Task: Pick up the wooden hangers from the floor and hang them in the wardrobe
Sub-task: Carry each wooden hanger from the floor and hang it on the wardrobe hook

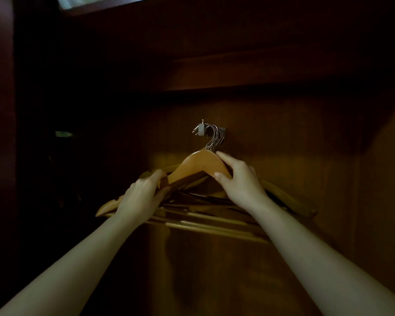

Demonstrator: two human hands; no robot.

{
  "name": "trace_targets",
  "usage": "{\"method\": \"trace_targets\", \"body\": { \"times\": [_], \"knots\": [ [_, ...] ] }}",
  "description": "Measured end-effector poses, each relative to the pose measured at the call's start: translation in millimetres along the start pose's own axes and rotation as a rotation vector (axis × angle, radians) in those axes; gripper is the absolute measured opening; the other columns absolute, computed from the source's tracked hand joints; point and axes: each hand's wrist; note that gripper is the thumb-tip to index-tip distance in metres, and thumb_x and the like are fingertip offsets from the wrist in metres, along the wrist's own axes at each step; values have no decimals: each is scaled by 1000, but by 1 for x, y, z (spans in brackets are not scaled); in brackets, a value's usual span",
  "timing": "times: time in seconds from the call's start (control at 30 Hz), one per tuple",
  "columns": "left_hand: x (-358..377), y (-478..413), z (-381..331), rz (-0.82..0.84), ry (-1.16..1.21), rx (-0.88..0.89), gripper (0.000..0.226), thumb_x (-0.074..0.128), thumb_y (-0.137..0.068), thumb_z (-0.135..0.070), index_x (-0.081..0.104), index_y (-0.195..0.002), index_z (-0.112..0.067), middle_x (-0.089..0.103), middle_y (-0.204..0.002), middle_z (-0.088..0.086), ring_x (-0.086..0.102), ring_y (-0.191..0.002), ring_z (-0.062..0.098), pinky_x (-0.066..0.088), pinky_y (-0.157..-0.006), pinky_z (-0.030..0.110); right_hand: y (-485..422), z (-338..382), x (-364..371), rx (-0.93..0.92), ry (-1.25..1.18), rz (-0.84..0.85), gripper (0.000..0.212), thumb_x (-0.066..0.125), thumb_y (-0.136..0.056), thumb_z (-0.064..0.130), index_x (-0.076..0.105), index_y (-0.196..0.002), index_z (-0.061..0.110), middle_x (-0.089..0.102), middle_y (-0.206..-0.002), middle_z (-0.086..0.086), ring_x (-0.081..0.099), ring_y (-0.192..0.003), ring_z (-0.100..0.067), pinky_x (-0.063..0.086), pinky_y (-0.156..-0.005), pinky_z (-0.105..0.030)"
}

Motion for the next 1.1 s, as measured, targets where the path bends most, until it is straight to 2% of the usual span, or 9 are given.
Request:
{"method": "trace_targets", "body": {
  "times": [0.13,0.3,0.43,0.6,0.87,0.9,0.97,1.03,1.1],
  "knots": [
    [2,-2,6,19,-5,15,25,49,-94,-26,41,-118,-20,62,-92,-1,62,-69,9,55,-60,26,3,-2,8,-35,98,-42,59,52,-94,30,24,-146,37,46,-137,0,40,-130,-23,38,-103,-40],
    [3,2,10,40,-28,27,23,46,-96,-28,38,-116,-21,59,-91,-1,59,-66,10,46,-54,18,10,-1,10,-113,267,-70,70,57,-91,30,16,-148,33,43,-131,1,35,-123,-18,40,-99,-33],
    [2,1,10,44,-85,51,26,44,-96,-31,36,-118,-20,59,-90,-1,60,-66,12,46,-53,19,12,-2,9,-108,315,-83,71,58,-90,31,16,-148,35,31,-144,1,32,-131,-23,38,-102,-35],
    [-2,-3,11,90,-85,73,29,43,-97,-32,33,-121,-18,60,-92,0,63,-71,16,53,-61,27,21,-4,16,-117,425,-86,73,50,-94,31,1,-148,37,22,-155,7,41,-133,-24,46,-98,-40],
    [-9,-12,23,98,-93,130,30,42,-98,-29,33,-124,-17,51,-89,-1,57,-72,16,50,-63,26,31,8,35,-66,475,-174,72,50,-95,29,2,-150,32,23,-156,4,40,-135,-23,49,-97,-41],
    [-8,-12,24,90,-90,138,29,42,-98,-28,34,-124,-17,50,-90,-2,55,-75,16,50,-68,27,31,9,35,-60,467,-170,72,49,-95,29,2,-150,32,23,-156,4,38,-136,-23,48,-98,-41],
    [-9,-11,23,110,-89,131,30,40,-98,-26,34,-127,-20,52,-100,-1,54,-88,16,48,-89,35,31,11,34,-41,467,-155,73,49,-95,29,1,-150,31,21,-157,3,37,-137,-24,47,-100,-42],
    [-8,-5,22,160,-95,66,40,39,-98,-27,27,-136,-22,51,-125,3,49,-115,21,32,-109,44,33,13,31,-22,476,-128,73,49,-95,29,0,-150,29,22,-156,2,37,-136,-26,45,-102,-43],
    [-13,6,19,210,-86,-25,52,38,-98,-32,17,-144,-23,36,-145,6,35,-134,25,20,-115,47,38,15,26,-3,492,-101,73,49,-95,30,1,-150,26,26,-155,-1,36,-136,-26,41,-105,-43]
  ]
}}
Point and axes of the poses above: each hand's wrist, its own y-axis away from the middle knuckle, its own x-axis out of the palm, z = x × y
